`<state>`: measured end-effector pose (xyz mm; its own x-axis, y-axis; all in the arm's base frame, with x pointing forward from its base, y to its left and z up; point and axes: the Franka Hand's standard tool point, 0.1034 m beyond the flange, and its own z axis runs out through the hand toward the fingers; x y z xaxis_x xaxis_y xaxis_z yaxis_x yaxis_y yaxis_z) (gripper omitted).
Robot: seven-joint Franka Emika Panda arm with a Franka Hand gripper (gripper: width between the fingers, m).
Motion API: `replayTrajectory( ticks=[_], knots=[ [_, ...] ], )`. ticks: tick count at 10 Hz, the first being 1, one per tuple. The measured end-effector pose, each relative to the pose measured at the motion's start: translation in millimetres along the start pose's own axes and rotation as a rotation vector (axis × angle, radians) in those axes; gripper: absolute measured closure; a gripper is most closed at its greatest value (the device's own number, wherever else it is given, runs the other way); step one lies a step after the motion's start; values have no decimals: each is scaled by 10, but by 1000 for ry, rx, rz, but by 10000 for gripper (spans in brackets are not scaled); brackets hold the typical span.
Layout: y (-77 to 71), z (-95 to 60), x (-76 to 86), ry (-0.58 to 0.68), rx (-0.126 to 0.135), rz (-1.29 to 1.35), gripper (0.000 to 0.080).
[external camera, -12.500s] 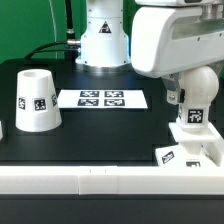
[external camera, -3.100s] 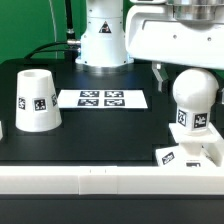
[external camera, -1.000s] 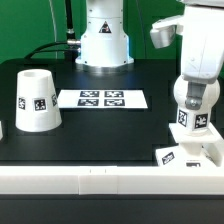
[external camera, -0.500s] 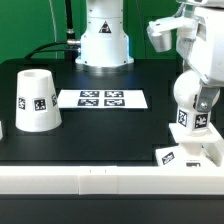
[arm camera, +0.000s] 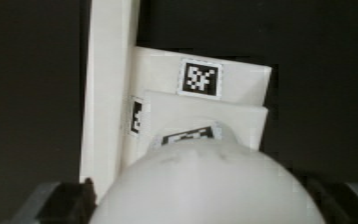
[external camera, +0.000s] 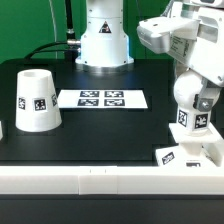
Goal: Assemble lamp
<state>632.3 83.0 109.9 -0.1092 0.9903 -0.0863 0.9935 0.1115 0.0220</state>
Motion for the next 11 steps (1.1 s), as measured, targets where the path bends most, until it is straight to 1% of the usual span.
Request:
replayTrajectory(
  ticks=[2,5,7,9,11],
  knots=[
    [-1,1,-7,1,1,12,225],
    [-16,5,-65,8,12,145,225],
    [-36,7,-68,25,28,363,223],
    [-50,10,-93,54,52,565,223],
    [-51,9,-70,59,61,750,223]
  ],
)
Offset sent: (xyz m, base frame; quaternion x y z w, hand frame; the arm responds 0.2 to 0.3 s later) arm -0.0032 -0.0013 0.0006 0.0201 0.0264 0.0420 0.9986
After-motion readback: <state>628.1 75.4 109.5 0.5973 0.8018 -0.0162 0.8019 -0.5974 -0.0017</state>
